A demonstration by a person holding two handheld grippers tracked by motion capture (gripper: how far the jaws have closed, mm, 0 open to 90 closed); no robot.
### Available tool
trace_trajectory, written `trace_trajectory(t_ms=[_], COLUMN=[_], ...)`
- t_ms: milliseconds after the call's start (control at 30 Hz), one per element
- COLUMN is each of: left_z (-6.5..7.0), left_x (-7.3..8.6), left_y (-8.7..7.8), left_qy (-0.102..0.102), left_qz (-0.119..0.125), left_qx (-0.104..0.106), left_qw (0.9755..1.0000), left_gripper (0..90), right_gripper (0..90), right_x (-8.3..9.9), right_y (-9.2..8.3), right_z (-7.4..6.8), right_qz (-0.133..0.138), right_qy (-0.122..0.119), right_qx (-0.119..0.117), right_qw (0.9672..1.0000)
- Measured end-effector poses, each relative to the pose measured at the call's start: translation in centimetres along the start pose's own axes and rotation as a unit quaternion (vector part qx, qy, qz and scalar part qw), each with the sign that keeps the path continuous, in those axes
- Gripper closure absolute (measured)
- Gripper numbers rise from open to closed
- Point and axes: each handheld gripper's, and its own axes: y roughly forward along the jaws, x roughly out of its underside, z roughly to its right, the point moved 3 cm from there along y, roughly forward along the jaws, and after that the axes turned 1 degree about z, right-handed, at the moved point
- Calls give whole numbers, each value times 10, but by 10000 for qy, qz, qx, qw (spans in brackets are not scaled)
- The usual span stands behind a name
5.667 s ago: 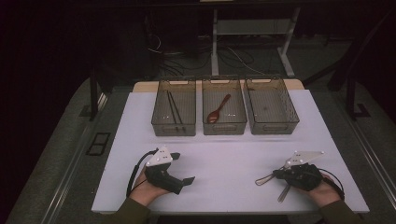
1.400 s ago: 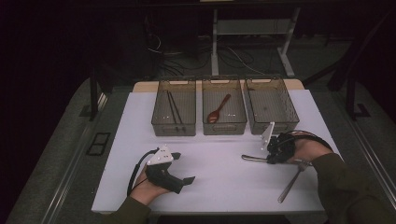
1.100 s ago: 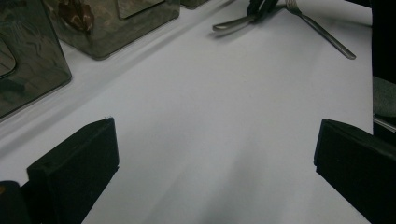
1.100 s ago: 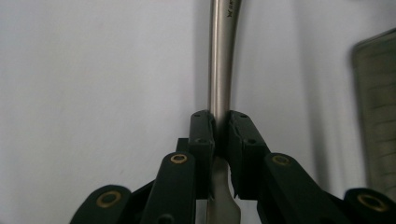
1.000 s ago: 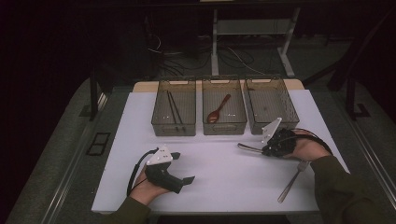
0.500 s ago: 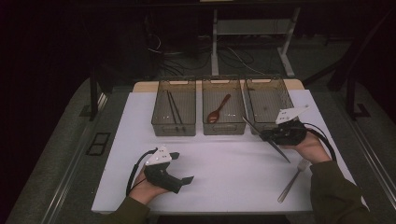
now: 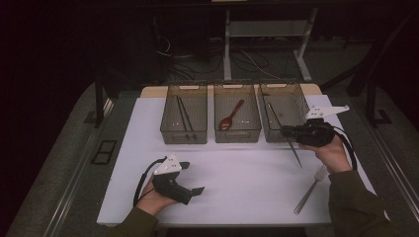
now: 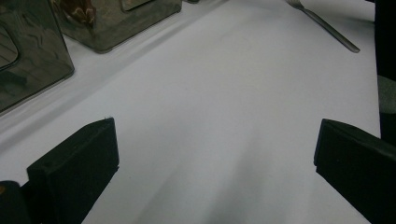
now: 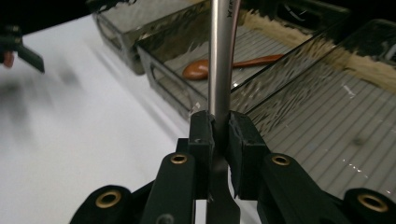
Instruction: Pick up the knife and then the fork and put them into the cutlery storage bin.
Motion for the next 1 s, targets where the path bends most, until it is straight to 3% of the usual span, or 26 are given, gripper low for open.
trace_trajectory(t_ms=[467,833,1000], left_z=[-1,-1,-1], left_x=[2,2,2], left_y=[-1,-2,-3], left_qy=[15,34,56], left_qz=[32,33,33], left_qx=[113,128,138], left_qw=[9999,9999,9999], left_gripper=[0,0,0], right_gripper=[804,804,804], right_x=[-30,-69,-81], right_y=[-21,-23,-15], right_z=[22,42,56], right_qz=[522,576,628], right_qy=[417,360,376], right_qx=[506,980,1301], right_qw=[9965,9929,9888])
